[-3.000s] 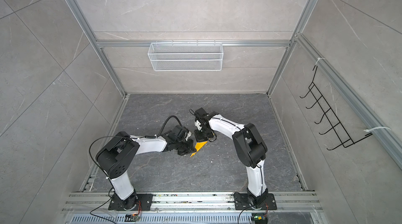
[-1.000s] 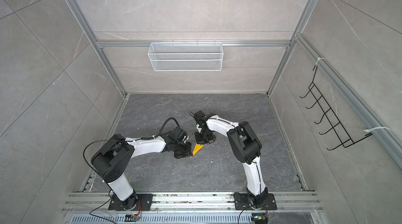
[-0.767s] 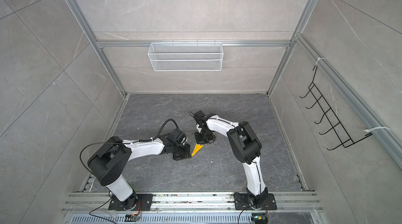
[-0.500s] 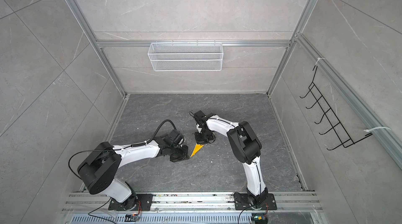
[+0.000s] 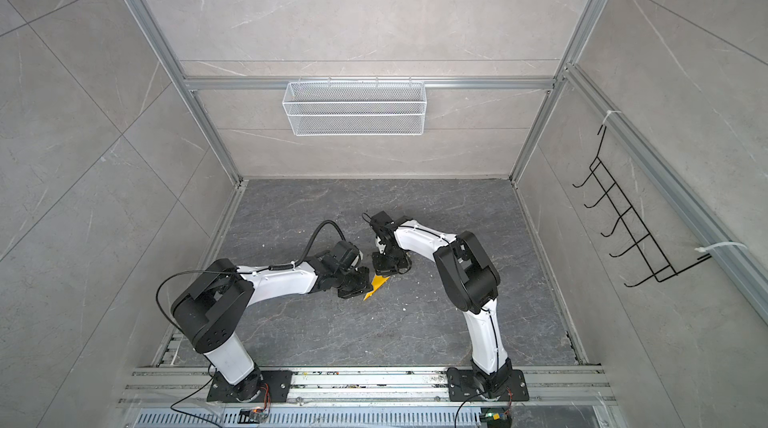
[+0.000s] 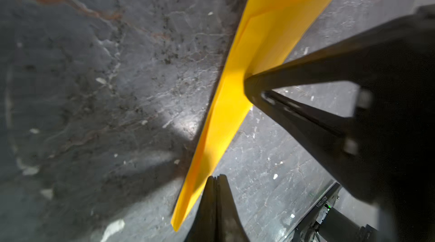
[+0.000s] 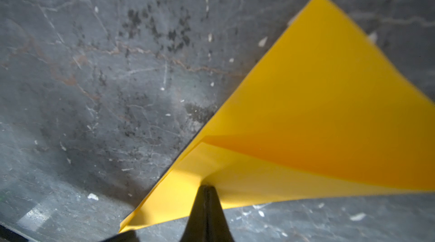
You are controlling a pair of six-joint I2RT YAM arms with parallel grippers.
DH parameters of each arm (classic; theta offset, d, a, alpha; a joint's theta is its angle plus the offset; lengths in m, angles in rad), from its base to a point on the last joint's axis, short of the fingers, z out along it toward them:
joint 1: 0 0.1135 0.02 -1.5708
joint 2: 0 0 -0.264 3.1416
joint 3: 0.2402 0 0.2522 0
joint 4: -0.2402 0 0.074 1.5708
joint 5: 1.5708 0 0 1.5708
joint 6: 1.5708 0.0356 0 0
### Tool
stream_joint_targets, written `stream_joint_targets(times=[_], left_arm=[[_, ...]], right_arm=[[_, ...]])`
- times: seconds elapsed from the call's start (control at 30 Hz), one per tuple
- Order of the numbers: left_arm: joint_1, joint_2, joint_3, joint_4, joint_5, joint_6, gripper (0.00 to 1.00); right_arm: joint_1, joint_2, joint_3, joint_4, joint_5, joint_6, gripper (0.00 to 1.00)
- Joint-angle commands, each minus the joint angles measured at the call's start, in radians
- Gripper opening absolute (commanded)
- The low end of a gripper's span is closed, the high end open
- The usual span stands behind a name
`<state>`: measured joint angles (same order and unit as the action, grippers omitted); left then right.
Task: Fold a paper plane with a square sheet of paper (pick it up from the middle)
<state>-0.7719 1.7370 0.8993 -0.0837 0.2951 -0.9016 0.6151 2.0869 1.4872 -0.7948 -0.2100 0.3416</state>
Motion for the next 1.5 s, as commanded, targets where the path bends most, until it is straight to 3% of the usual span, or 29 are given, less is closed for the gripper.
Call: stream_joint_targets(times=[0.0,0.47,1.03,1.2,1.47], left_arm=[[-0.001,0.023,0.037,0.040,0.030,-0.022,0.00],[-0.010,0.028,-0.009,-0.091,0.016,-0.016,0.00],[-0.027,-0.110,-0.079,-0.243,-0.046,-0.017,0.00],[-0.023,-0.155,-0.033,-0.150,-0.050,0.002,0.00],[-0.017,-0.044,0.031,-0.018,-0.036,-0.027,0.00]], right_arm=[[-0.002,0.088,-0.063,-0.033,0.099,0.014,0.06],[-0.002,0.094,-0.070,-0.035,0.108,0.016,0.06],[-0.002,0.094,-0.080,-0.027,0.112,0.022,0.06],[-0.002,0.086,-0.082,-0.012,0.088,0.022,0.06],[-0.002,0.077,-0.091,0.009,0.059,0.028,0.06]])
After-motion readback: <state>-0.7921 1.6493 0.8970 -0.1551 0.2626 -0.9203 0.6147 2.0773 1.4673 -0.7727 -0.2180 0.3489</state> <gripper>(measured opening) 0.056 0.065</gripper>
